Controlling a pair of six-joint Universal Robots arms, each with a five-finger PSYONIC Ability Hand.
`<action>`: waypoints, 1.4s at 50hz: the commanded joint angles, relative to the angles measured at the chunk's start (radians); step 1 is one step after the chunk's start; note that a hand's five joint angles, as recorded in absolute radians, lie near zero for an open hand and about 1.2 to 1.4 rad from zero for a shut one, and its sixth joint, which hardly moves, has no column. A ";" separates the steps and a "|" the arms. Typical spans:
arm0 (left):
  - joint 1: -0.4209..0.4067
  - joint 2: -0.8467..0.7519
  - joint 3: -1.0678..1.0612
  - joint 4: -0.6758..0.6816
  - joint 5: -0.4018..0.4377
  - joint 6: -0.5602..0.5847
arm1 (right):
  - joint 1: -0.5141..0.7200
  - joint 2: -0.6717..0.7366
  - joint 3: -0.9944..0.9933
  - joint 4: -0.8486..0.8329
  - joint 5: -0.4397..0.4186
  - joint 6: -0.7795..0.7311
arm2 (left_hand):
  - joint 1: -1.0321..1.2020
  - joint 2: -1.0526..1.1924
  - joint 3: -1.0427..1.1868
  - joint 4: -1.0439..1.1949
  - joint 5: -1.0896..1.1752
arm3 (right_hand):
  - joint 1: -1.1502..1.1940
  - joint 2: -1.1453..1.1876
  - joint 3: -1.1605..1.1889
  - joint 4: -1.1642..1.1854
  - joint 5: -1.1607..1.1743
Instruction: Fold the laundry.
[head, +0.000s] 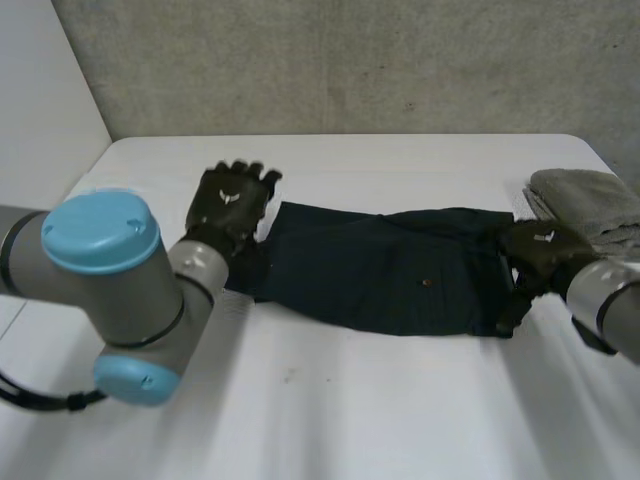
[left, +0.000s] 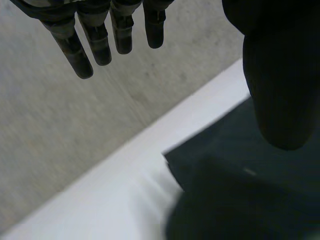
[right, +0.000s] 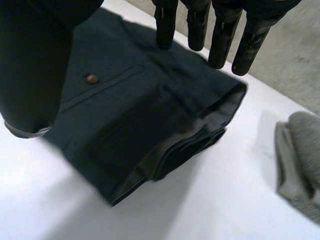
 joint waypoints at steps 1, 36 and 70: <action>0.001 0.014 -0.078 -0.006 0.003 -0.069 | 0.004 0.045 0.113 -0.233 0.003 -0.008 | 0.006 -0.007 -0.014 -0.005 -0.025 | 0.191 0.142 0.139 0.152 0.134; 0.010 0.025 -0.110 -0.005 0.000 -0.071 | -0.265 0.069 0.069 -0.200 -0.011 -0.264 | -0.003 -0.016 -0.022 -0.014 -0.034 | 1.157 1.108 1.105 1.118 1.101; 0.010 0.024 -0.124 -0.003 0.000 -0.072 | -0.065 0.163 0.118 -0.322 -0.020 0.029 | -0.006 -0.019 -0.025 -0.017 -0.037 | 0.314 0.265 0.262 0.275 0.258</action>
